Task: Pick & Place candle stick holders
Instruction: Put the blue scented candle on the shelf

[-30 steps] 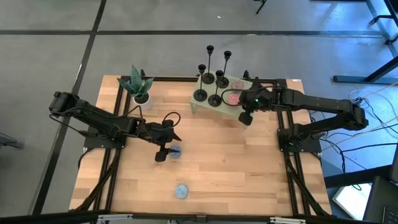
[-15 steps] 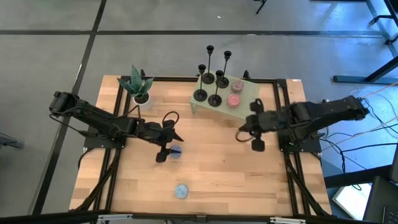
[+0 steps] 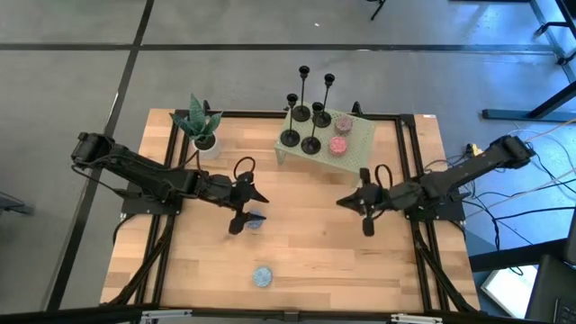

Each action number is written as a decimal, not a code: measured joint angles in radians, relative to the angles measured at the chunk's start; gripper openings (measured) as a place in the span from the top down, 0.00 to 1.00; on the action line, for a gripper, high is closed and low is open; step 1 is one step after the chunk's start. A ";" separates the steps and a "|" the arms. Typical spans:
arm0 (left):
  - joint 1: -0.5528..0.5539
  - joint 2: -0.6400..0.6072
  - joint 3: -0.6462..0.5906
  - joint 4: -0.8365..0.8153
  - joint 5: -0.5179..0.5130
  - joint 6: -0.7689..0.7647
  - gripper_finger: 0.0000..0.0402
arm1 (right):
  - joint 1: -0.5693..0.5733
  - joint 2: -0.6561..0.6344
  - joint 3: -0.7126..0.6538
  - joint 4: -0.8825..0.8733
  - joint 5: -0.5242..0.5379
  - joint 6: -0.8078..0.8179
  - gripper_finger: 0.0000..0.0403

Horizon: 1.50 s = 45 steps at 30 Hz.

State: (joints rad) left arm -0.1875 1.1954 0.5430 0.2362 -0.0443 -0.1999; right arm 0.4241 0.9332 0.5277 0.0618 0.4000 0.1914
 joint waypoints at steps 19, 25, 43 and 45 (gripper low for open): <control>-0.008 0.000 0.000 -0.012 -0.017 -0.052 0.35 | -0.073 0.183 -0.132 0.561 -0.008 -0.169 0.91; -0.008 0.000 0.000 -0.012 -0.018 -0.052 0.35 | -0.076 0.187 -0.096 0.537 -0.011 -0.174 0.70; -0.017 0.002 0.143 -0.343 -0.066 -0.083 0.35 | -0.115 0.304 -0.066 0.557 -0.183 -0.120 0.19; -0.032 0.020 0.142 -0.377 -0.073 -0.130 0.35 | -0.114 0.317 -0.066 0.558 -0.184 -0.120 0.18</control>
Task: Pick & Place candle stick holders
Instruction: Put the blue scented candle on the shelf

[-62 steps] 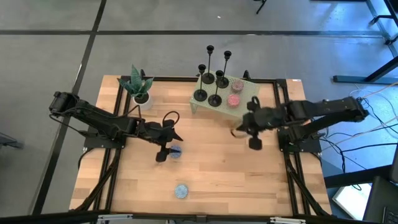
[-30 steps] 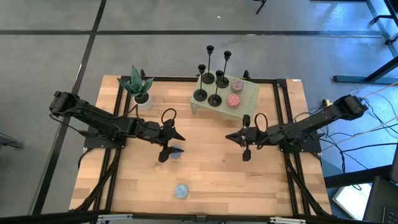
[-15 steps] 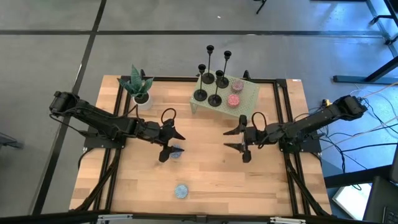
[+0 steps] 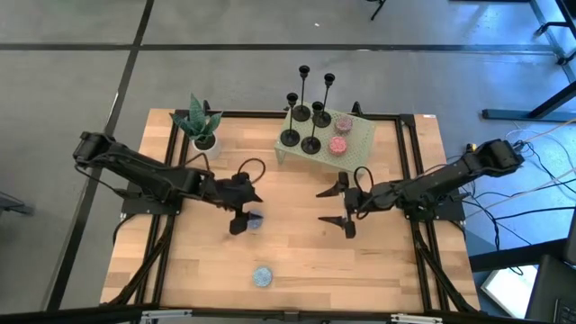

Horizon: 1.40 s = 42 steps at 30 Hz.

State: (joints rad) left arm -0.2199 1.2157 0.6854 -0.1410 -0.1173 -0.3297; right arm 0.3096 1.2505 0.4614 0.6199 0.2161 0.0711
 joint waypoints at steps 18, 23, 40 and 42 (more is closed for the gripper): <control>-0.051 0.228 0.000 -0.063 -0.017 -0.102 0.35 | 0.000 0.007 0.000 0.015 0.000 0.000 0.20; -0.051 0.228 0.001 -0.085 -0.043 -0.092 0.35 | 0.000 0.007 0.000 0.015 0.000 0.000 0.20; -0.051 0.226 0.047 -0.102 -0.042 -0.047 0.27 | 0.000 0.006 0.000 0.014 -0.055 0.000 0.20; -0.051 0.226 0.085 -0.145 -0.045 -0.019 0.27 | 0.000 0.006 0.000 0.014 -0.055 -0.001 0.20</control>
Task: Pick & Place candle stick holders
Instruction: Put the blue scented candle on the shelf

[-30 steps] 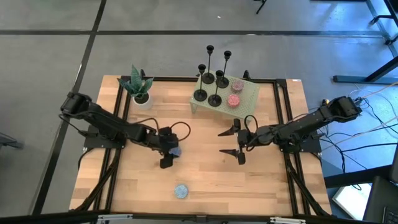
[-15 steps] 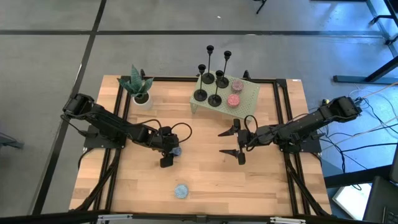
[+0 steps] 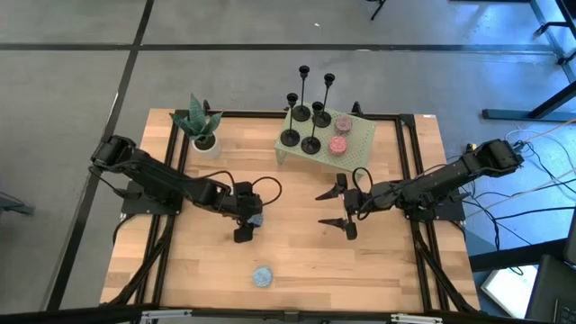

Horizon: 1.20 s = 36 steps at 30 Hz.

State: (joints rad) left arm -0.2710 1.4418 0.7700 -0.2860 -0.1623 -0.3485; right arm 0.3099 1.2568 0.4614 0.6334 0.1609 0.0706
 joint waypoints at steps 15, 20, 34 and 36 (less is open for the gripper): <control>0.006 0.006 -0.027 -0.080 -0.043 -0.160 0.27 | 0.000 0.000 0.000 -0.004 0.003 0.000 0.20; 0.002 0.036 -0.027 -0.036 -0.021 -0.181 0.27 | 0.000 0.000 0.000 -0.004 0.003 0.000 0.20; 0.002 0.105 -0.018 0.051 0.025 -0.170 0.26 | 0.000 0.000 0.000 -0.005 0.003 -0.001 0.20; 0.002 0.106 -0.008 0.051 0.026 -0.165 0.26 | 0.000 0.000 0.000 -0.005 0.003 -0.001 0.20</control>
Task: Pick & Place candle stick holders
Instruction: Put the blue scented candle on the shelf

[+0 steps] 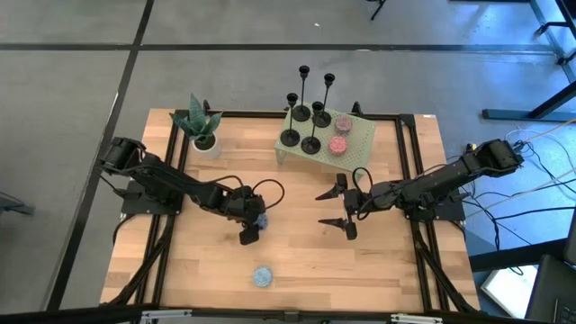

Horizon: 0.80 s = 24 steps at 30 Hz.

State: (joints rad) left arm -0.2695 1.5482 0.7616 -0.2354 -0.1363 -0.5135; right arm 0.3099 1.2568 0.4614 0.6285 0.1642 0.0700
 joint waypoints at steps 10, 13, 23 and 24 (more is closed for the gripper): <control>0.006 0.002 0.014 -0.011 0.029 0.004 0.22 | 0.000 0.000 0.000 -0.001 0.000 0.000 0.20; 0.011 0.002 0.014 -0.012 0.030 0.007 0.18 | 0.000 0.000 0.000 -0.001 0.000 0.000 0.20; 0.001 0.002 0.044 -0.012 0.029 0.057 0.16 | 0.000 0.000 0.000 -0.003 0.000 0.000 0.20; 0.001 0.002 0.049 -0.013 0.031 0.069 0.16 | 0.000 0.000 0.000 -0.003 0.000 -0.001 0.20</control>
State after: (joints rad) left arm -0.2687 1.5501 0.8107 -0.2482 -0.1056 -0.4449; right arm 0.3098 1.2568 0.4614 0.6254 0.1638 0.0692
